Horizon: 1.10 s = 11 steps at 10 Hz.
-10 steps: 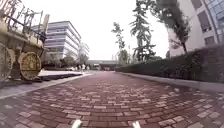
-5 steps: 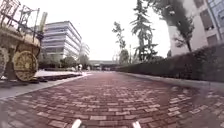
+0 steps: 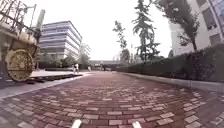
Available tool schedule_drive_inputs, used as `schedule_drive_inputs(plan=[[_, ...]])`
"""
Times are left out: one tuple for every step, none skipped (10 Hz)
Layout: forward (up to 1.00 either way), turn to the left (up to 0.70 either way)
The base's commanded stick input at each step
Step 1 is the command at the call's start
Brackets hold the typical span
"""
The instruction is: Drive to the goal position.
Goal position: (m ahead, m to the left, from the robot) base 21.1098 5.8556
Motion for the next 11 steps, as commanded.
schedule_drive_inputs(plan=[[0.70, 0.00], [0.70, 0.00], [0.70, 0.00], [0.70, 0.00], [0.70, 0.00], [0.70, 0.00], [0.70, 0.00], [0.70, 0.00], [0.70, 0.00], [0.70, 0.00], [0.70, 0.00]])
